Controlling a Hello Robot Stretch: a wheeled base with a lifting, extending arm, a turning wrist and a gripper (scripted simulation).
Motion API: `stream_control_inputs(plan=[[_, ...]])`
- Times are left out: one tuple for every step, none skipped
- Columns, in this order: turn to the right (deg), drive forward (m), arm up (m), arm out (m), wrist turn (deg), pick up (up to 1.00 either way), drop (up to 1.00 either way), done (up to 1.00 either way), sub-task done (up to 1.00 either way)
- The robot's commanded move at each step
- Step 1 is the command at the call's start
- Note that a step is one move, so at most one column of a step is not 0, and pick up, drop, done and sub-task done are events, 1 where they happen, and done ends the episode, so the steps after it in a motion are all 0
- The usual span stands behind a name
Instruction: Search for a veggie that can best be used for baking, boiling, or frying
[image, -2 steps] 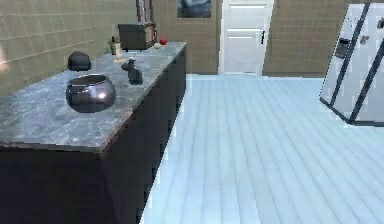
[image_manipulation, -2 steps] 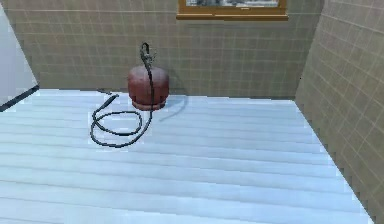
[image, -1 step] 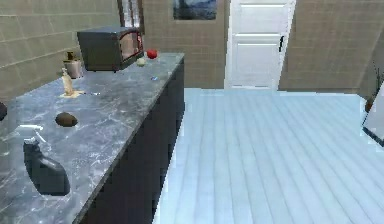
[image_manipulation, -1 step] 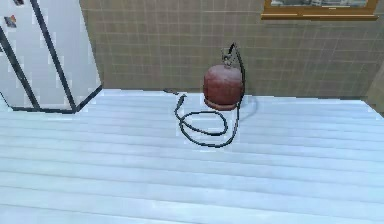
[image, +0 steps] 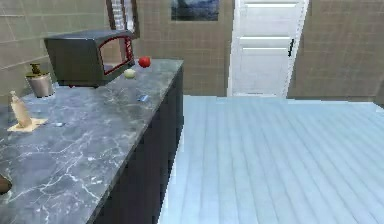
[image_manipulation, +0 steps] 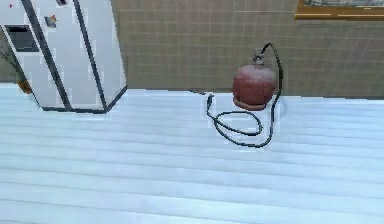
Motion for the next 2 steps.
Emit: stream_control_inputs(plan=[[-45.0,0.00,0.00,0.00,0.0,0.00,0.00,0.00,0.00],[0.0,0.00,0.00,0.00,0.0,0.00,0.00,1.00,0.00]])
